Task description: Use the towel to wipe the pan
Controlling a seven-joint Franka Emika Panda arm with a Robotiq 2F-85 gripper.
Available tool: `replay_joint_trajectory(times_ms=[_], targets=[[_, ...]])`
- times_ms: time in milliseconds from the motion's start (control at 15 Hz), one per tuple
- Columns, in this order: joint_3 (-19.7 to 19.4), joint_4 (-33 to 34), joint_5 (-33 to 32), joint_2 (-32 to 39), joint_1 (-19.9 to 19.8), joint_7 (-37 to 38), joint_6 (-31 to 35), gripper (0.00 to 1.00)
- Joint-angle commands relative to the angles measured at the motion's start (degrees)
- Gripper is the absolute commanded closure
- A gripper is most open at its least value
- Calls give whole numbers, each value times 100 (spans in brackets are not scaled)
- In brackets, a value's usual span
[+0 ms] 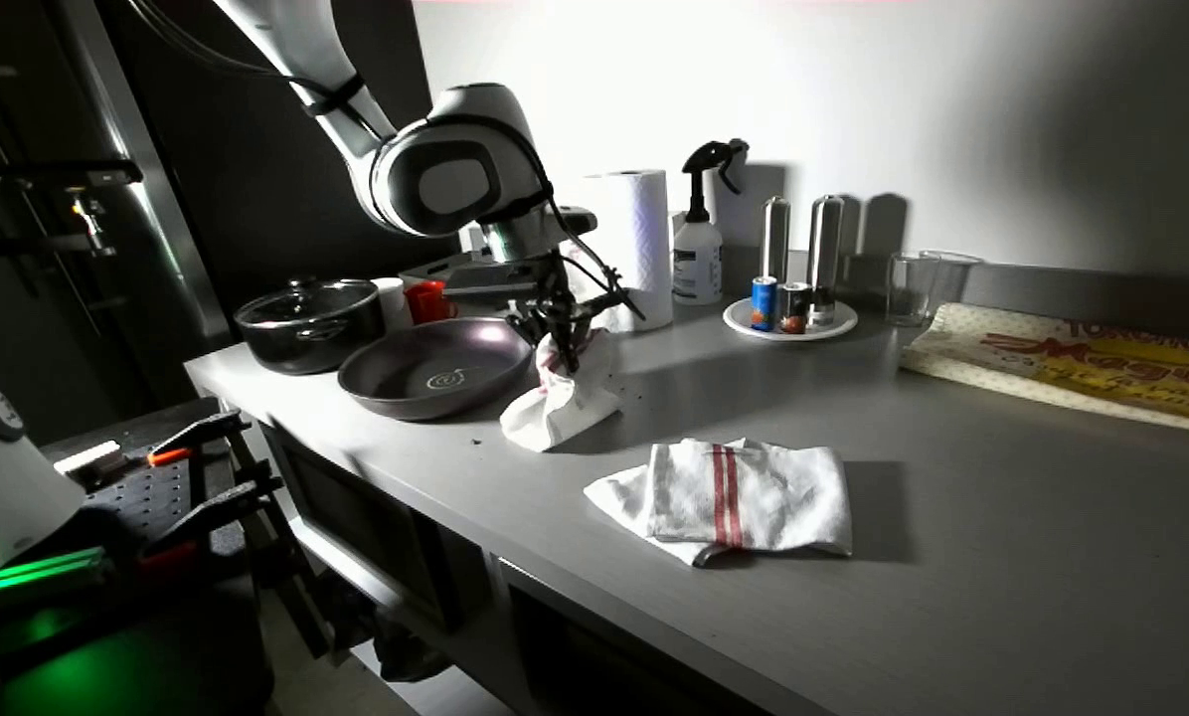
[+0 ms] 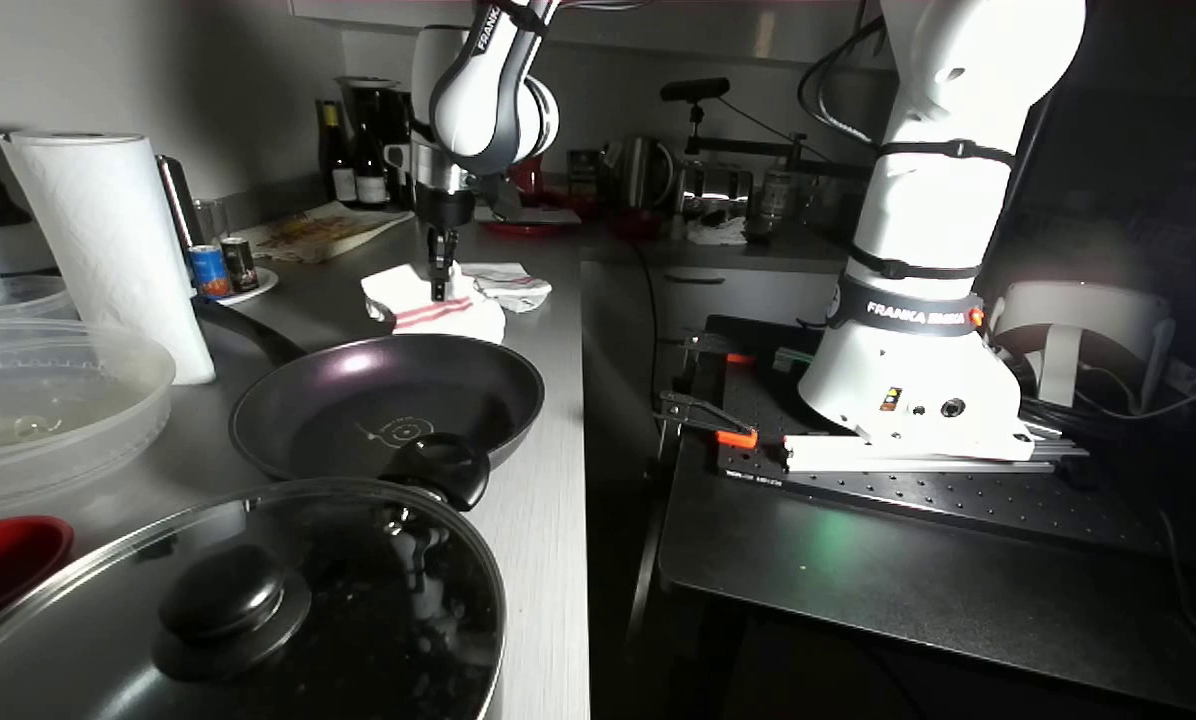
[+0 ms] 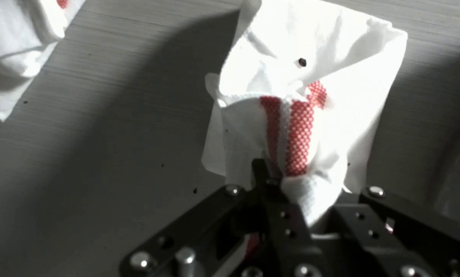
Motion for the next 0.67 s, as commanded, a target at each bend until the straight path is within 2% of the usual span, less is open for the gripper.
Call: replay_joint_trajectory(times_ms=[0, 267, 333, 600], targets=[[18, 581, 109, 523, 67, -6, -504, 97], [26, 865, 88, 791, 117, -13, -799, 97], [31, 908, 92, 820, 123, -11, -832, 67], [108, 847, 111, 746, 94, -41, -742, 40]])
